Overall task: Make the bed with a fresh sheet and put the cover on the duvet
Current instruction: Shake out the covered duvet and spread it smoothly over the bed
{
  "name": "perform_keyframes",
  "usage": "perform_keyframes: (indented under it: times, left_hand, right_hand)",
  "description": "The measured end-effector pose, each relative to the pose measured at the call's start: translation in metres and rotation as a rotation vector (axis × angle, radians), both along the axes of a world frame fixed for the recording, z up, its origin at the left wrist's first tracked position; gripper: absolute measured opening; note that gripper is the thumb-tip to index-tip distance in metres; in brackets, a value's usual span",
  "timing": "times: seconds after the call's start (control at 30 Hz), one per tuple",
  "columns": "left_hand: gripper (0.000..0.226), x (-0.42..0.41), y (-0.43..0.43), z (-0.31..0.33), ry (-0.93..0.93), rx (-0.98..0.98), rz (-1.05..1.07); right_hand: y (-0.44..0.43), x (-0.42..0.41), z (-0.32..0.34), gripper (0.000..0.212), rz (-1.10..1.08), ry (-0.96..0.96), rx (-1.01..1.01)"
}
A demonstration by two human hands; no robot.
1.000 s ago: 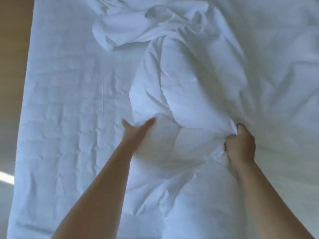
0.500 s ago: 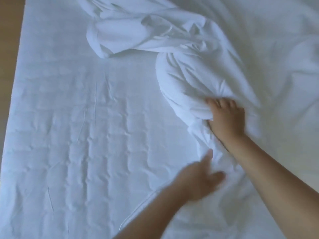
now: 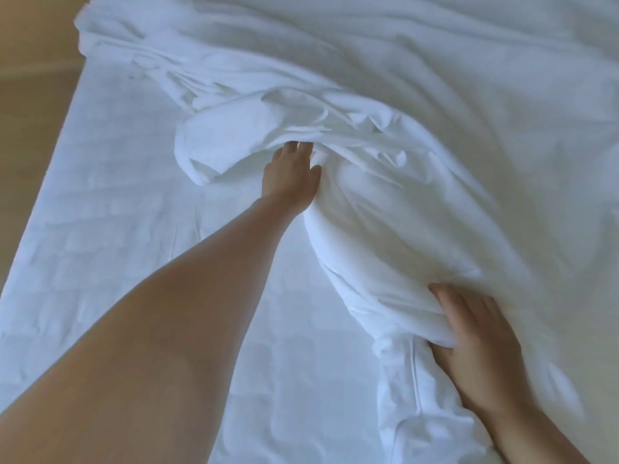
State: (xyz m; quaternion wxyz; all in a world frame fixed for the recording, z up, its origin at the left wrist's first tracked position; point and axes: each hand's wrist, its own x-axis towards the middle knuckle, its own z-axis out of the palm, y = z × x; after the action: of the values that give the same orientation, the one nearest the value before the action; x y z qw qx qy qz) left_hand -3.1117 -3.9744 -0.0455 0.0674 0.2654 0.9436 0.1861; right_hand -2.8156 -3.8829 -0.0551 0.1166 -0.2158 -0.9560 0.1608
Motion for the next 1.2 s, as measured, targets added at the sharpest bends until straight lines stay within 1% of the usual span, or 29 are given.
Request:
perform_keyframes:
  times: [0.03, 0.1, 0.13, 0.2, 0.27, 0.33, 0.43, 0.5, 0.6, 0.63, 0.7, 0.77, 0.9, 1.0, 1.03, 1.13, 1.2]
  left_hand:
    - [0.051, -0.005, 0.008, -0.001, 0.063, 0.021, 0.01]
    - [0.068, -0.014, 0.024, -0.002, 0.181, 0.017, 0.013]
    - [0.075, -0.02, 0.031, -0.001, 0.226, -0.015, 0.015]
    - [0.084, -0.032, 0.045, 0.001, 0.296, -0.115, 0.007]
    - [0.087, -0.043, 0.059, 0.003, 0.374, -0.224, -0.015]
    - [0.083, -0.05, 0.073, 0.004, 0.443, -0.315, -0.044]
    - [0.062, -0.059, 0.087, 0.003, 0.516, -0.393, -0.115]
    - [0.05, -0.059, 0.093, 0.001, 0.556, -0.451, -0.182]
    - [0.045, -0.054, 0.096, -0.001, 0.587, -0.48, -0.189]
    - [0.046, -0.053, 0.097, -0.001, 0.59, -0.487, -0.186]
    - [0.044, -0.054, 0.095, 0.002, 0.596, -0.506, -0.207]
    - [0.036, -0.055, 0.093, 0.003, 0.598, -0.52, -0.261]
    - [0.029, -0.052, 0.09, 0.0, 0.546, -0.497, -0.331]
    - [0.029, -0.056, 0.075, -0.001, 0.574, -0.376, -0.334]
    - [0.03, -0.056, 0.066, -0.002, 0.586, -0.341, -0.313]
    - [0.03, -0.045, 0.029, -0.011, 0.57, -0.251, -0.159]
    - [0.033, -0.023, -0.003, -0.016, 0.488, -0.175, -0.04]
  right_hand:
    - [0.0, -0.002, -0.002, 0.075, 0.001, 0.012, -0.019]
    - [0.0, -0.007, -0.007, 0.079, -0.007, 0.054, -0.029]
    - [-0.001, -0.011, -0.009, 0.073, -0.007, 0.096, -0.026]
    - [-0.003, -0.018, -0.012, 0.052, -0.013, 0.189, -0.01]
    - [-0.005, -0.023, -0.015, 0.053, -0.04, 0.233, -0.002]
    - [-0.007, -0.026, -0.021, 0.052, -0.058, 0.256, 0.018]
    - [-0.006, -0.028, -0.026, 0.048, -0.066, 0.288, 0.031]
    - [-0.004, -0.028, -0.025, 0.049, -0.089, 0.29, 0.033]
    - [-0.004, -0.027, -0.019, 0.049, -0.089, 0.284, 0.035]
    - [-0.004, -0.027, -0.018, 0.05, -0.079, 0.271, 0.033]
    - [-0.005, -0.029, -0.017, 0.065, -0.06, 0.215, 0.017]
    - [-0.008, -0.032, -0.017, 0.071, -0.06, 0.172, -0.008]
    - [-0.01, -0.035, -0.018, 0.068, -0.045, 0.162, -0.025]
    - [-0.007, -0.032, -0.017, 0.066, -0.046, 0.169, -0.032]
    - [-0.007, -0.031, -0.016, 0.063, -0.047, 0.177, -0.037]
    - [-0.006, -0.029, -0.011, 0.04, -0.055, 0.195, -0.004]
    - [-0.005, -0.026, -0.006, 0.038, -0.106, 0.203, -0.015]
